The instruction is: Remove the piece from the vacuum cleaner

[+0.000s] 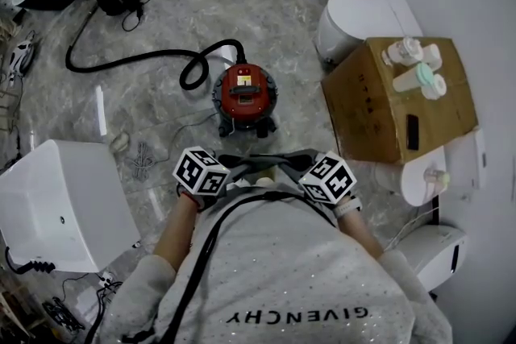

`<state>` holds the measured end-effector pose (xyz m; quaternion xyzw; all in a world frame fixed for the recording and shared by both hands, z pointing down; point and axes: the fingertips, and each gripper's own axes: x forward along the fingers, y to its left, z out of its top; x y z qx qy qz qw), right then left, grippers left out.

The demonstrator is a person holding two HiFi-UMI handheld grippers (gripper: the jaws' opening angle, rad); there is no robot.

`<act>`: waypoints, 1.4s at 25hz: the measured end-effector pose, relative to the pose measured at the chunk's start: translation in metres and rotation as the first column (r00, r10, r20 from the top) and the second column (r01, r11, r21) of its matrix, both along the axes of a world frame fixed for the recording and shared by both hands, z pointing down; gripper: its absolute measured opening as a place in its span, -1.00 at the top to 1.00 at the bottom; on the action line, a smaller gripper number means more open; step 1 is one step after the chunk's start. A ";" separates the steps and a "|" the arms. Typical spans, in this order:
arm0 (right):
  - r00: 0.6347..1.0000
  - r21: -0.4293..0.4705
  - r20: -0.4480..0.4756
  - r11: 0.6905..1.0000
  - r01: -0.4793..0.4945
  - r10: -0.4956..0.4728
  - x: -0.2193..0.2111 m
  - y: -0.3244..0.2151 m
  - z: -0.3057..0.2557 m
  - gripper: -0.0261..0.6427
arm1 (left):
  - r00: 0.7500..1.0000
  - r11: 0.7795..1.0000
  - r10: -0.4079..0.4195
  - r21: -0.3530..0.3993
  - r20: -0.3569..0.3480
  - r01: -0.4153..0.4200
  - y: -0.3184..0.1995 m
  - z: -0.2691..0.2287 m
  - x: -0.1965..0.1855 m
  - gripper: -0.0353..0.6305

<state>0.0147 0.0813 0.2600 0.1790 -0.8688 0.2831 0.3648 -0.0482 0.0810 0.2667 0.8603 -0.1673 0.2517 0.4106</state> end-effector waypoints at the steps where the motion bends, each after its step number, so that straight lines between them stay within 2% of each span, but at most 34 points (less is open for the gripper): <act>1: 1.000 0.003 -0.002 1.000 0.003 -0.003 0.001 0.000 0.001 0.84 | 1.000 1.000 0.001 0.000 0.001 -0.001 0.000 0.001 0.001 0.79; 16: 0.999 0.018 -0.041 1.000 -0.017 0.018 0.010 0.012 0.005 0.84 | 0.998 0.998 0.060 -0.011 -0.008 -0.060 0.010 0.006 0.010 0.79; 35: 0.998 0.007 -0.055 0.999 -0.042 0.042 -0.006 0.007 0.009 0.84 | 0.999 0.999 0.043 -0.009 -0.003 -0.043 0.001 0.012 -0.006 0.79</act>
